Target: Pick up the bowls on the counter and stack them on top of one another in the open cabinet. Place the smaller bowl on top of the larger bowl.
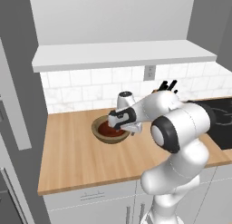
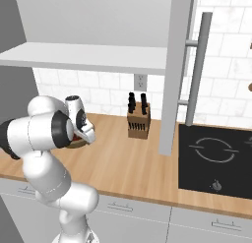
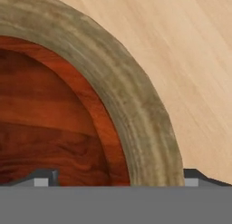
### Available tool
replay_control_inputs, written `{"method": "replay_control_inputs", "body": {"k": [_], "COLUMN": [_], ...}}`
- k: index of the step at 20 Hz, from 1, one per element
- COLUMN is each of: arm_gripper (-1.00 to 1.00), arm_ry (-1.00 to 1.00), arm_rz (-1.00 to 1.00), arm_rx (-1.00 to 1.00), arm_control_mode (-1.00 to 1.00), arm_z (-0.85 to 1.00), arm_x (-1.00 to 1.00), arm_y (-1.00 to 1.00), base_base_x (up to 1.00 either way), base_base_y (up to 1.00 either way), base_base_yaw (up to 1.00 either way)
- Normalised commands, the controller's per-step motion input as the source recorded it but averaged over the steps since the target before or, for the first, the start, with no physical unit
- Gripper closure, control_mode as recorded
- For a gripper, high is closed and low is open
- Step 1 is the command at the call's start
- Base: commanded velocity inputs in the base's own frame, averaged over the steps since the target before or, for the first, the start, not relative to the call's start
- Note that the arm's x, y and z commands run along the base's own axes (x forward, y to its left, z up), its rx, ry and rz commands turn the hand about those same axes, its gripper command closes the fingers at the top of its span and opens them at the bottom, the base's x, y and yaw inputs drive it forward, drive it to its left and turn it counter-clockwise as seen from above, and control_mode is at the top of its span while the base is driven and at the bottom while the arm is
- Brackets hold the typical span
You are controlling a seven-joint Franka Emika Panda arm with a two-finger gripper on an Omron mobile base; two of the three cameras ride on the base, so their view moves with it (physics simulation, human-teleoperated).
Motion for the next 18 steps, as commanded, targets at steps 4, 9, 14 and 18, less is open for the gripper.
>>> {"method": "replay_control_inputs", "body": {"k": [4, 9, 14, 18], "arm_gripper": [-1.0, 1.0, 1.0, 1.0], "arm_ry": [0.0, 0.0, 0.0, 0.0], "arm_rz": [0.0, 0.0, 0.0, 0.0], "arm_rx": [0.0, 0.0, 0.0, 0.0], "arm_control_mode": [-1.0, -1.0, -1.0, -1.0], "arm_z": [-0.09, 0.0, 0.0, 0.03], "arm_x": [0.0, 0.0, 0.0, -0.19], "arm_y": [0.0, 0.0, 0.0, -0.02], "base_base_x": [0.0, 0.0, 0.0, 0.0], "base_base_y": [0.0, 0.0, 0.0, 0.0], "base_base_yaw": [0.0, 0.0, 0.0, 0.0]}}
